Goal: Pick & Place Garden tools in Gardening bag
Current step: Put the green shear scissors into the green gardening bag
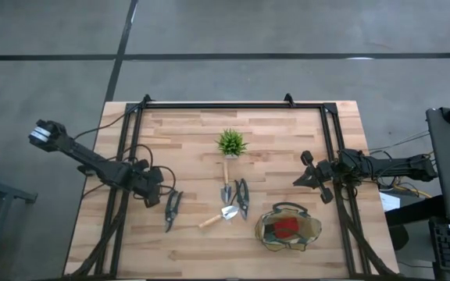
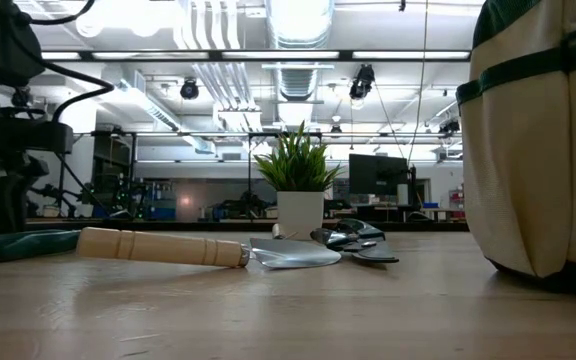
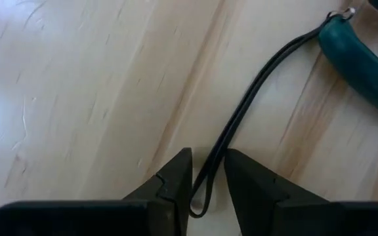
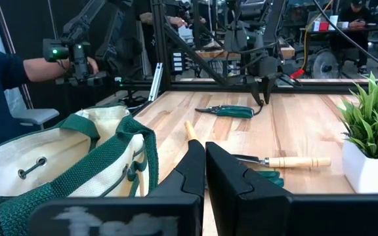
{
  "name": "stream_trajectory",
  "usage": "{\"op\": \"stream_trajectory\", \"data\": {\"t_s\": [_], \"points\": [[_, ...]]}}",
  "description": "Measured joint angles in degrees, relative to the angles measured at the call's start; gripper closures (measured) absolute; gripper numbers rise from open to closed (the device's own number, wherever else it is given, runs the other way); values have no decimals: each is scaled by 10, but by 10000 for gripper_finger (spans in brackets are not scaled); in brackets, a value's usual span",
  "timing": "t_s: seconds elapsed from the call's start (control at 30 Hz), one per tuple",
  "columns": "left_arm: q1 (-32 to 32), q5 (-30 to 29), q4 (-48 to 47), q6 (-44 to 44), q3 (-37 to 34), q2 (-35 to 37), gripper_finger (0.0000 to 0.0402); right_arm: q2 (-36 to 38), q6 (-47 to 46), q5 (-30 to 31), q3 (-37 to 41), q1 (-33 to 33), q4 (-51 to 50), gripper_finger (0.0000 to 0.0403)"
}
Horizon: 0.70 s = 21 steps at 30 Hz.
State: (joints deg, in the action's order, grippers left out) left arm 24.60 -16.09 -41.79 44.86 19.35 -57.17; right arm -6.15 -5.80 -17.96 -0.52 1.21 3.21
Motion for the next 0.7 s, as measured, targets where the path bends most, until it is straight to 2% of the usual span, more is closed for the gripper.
{"op": "stream_trajectory", "data": {"t_s": [0.47,0.7], "points": [[0,0,52,23,-37,2,352,0,0,0,0,0,0,394],[0,-6,74,25,-24,0,395,0,0,0,0,0,0,394]]}}
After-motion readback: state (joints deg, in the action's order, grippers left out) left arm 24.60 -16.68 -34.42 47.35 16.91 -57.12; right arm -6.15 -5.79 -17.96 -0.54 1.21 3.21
